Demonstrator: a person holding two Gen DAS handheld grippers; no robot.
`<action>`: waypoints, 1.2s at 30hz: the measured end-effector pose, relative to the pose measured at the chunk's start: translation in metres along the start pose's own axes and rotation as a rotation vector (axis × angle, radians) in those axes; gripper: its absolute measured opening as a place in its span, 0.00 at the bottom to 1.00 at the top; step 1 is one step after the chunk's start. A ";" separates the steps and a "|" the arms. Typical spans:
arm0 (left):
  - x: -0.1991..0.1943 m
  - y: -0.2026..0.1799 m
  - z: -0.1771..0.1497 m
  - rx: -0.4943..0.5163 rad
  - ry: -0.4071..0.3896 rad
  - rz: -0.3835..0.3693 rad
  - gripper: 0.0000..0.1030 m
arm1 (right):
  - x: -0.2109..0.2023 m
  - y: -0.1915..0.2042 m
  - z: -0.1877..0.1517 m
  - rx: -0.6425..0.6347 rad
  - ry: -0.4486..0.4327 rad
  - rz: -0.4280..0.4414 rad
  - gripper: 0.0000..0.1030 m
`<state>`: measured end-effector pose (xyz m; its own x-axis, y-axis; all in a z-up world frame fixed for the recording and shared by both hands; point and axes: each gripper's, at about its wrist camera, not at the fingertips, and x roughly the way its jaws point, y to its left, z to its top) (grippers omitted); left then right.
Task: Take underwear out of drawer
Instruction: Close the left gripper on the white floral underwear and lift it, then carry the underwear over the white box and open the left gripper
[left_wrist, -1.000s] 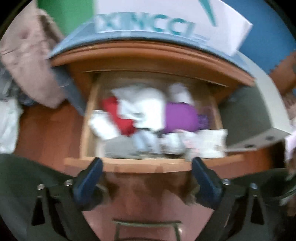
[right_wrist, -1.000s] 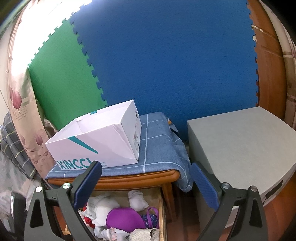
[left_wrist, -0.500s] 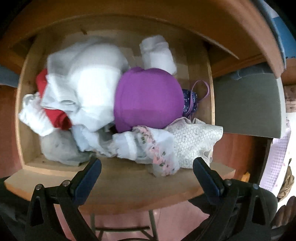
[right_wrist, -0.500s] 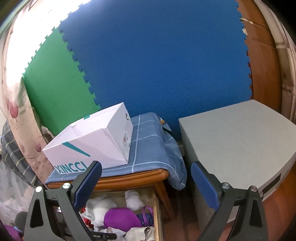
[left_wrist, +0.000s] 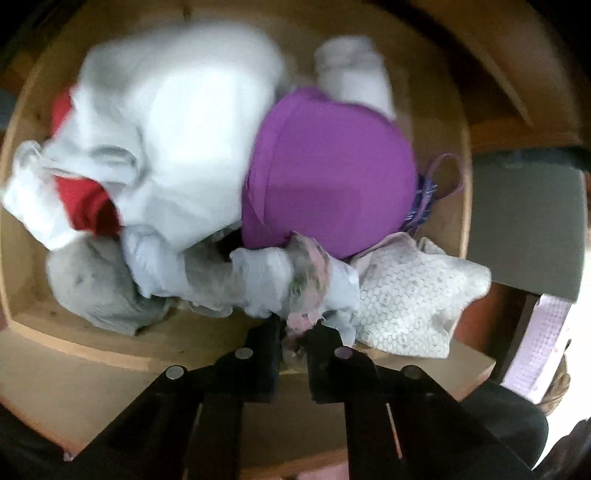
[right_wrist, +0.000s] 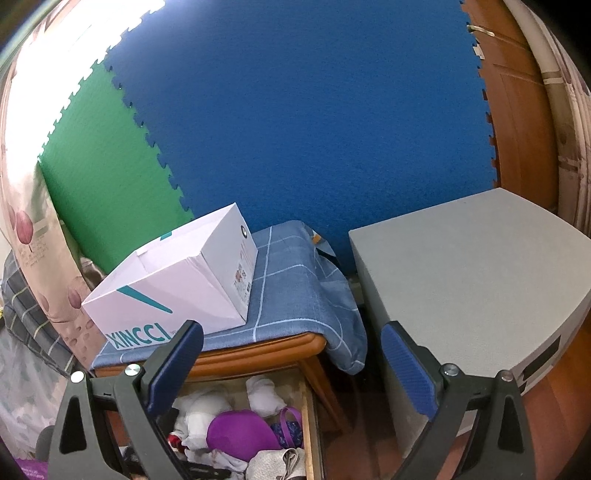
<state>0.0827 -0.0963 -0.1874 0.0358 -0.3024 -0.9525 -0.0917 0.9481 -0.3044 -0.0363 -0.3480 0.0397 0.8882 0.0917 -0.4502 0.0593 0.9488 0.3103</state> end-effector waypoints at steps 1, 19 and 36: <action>-0.007 -0.004 -0.006 0.022 -0.033 -0.001 0.08 | 0.000 0.000 0.000 0.003 0.001 -0.001 0.97; -0.200 -0.004 -0.046 0.197 -0.408 -0.123 0.09 | 0.012 0.013 -0.008 -0.047 0.060 -0.002 0.97; -0.358 -0.059 0.055 0.291 -0.720 0.014 0.09 | 0.017 0.020 -0.012 -0.070 0.089 0.011 0.97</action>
<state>0.1304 -0.0383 0.1719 0.6834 -0.2466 -0.6871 0.1649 0.9690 -0.1838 -0.0254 -0.3241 0.0282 0.8444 0.1260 -0.5207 0.0147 0.9661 0.2576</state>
